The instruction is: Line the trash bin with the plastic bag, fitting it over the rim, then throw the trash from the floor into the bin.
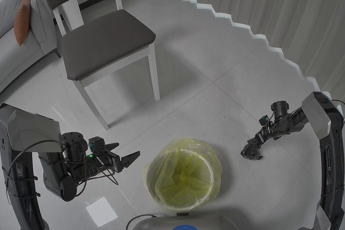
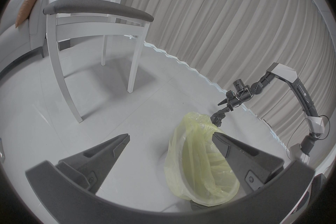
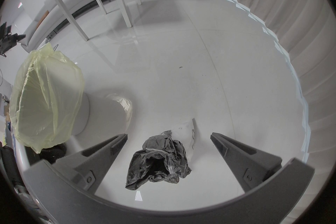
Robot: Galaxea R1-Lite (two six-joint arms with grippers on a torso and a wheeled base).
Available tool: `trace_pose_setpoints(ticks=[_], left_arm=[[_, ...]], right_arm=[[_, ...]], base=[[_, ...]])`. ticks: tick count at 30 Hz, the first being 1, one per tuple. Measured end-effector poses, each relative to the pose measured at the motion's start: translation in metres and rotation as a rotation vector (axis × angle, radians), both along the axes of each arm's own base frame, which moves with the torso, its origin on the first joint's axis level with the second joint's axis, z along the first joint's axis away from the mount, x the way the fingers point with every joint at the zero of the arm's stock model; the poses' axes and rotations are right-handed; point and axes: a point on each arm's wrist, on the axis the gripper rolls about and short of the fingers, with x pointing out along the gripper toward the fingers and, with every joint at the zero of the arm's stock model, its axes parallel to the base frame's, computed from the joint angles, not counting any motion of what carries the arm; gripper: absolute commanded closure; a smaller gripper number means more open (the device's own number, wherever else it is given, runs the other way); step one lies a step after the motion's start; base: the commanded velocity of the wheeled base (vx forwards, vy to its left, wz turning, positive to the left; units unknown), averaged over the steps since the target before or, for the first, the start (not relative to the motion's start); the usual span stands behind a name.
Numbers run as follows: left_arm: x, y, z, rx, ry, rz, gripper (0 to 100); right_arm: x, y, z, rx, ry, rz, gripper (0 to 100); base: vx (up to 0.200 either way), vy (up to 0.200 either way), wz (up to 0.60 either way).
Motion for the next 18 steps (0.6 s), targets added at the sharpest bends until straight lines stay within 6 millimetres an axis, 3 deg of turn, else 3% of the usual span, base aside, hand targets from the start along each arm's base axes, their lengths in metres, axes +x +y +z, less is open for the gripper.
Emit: trace_pose_setpoints(ticks=[18], left_arm=[[0.0,0.0,-0.001,0.002,0.002,0.004,0]], right_arm=[[0.013,0.011,-0.01,-0.033,0.106,-0.007,0]], base=[[0.0,0.0,0.0]])
